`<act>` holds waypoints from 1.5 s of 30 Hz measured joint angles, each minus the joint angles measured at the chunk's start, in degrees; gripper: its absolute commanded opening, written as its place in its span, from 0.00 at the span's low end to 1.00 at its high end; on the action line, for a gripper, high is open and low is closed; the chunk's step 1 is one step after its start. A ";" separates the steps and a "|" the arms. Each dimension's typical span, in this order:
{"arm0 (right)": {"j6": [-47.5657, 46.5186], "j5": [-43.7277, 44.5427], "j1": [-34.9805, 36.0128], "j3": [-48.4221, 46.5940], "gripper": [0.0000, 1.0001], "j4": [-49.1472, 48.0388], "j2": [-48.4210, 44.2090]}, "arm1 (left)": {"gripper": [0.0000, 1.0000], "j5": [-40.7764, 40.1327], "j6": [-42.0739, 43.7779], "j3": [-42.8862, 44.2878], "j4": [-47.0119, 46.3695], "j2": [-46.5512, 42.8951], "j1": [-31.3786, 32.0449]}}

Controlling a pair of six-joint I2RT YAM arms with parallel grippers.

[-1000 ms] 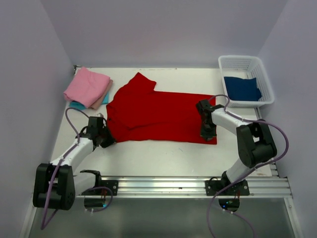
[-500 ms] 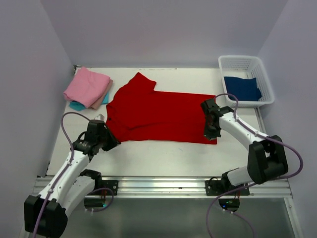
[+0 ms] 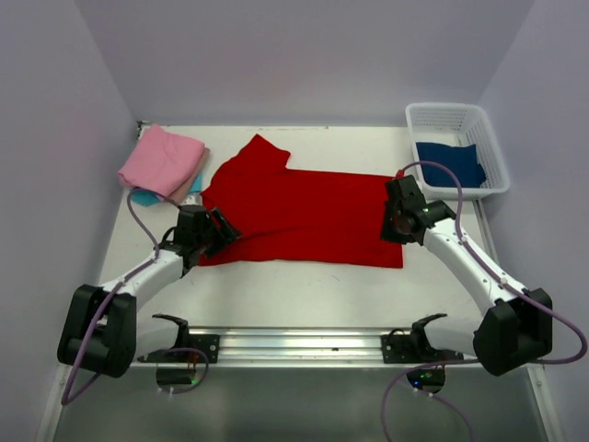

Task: Fold and stack the t-shirts
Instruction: Fold the flattened tshirt in 1/3 of the way

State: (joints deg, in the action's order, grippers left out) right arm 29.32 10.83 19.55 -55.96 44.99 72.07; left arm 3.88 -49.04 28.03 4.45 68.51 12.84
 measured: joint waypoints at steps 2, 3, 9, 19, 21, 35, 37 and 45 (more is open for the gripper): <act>0.00 0.09 0.00 0.63 0.21 -0.55 -2.01 | 0.58 0.39 -1.25 0.00 -4.76 2.54 0.00; 0.00 0.13 0.00 1.14 0.20 -0.87 -3.04 | 0.55 0.57 -1.77 0.00 -7.13 3.45 0.00; 0.04 0.59 0.00 3.02 0.18 -0.85 -6.25 | 0.41 1.77 -5.57 0.52 -16.09 7.72 0.00; 0.07 2.12 0.00 3.02 0.18 -0.87 -6.49 | 0.38 3.10 -7.98 5.27 -12.24 9.62 0.02; 0.09 2.16 0.00 3.02 0.18 -0.87 -6.49 | 0.42 2.73 -8.00 5.27 -10.03 7.98 0.07; 0.26 2.34 0.00 3.02 0.18 -0.87 -6.49 | 0.48 0.96 -9.62 5.27 -0.79 5.49 0.74; 0.26 2.71 0.00 3.02 0.18 -0.87 -6.49 | 0.48 1.07 -10.01 5.27 -0.70 6.93 0.74; 0.28 3.45 0.00 3.02 0.17 -0.87 -7.04 | 0.43 1.38 -10.51 5.27 -1.25 10.12 0.74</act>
State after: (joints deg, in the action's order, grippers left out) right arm 29.61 14.28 19.55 -52.95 44.12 65.04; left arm 5.26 -59.55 33.30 3.20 78.63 13.58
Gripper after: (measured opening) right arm 0.178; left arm 0.456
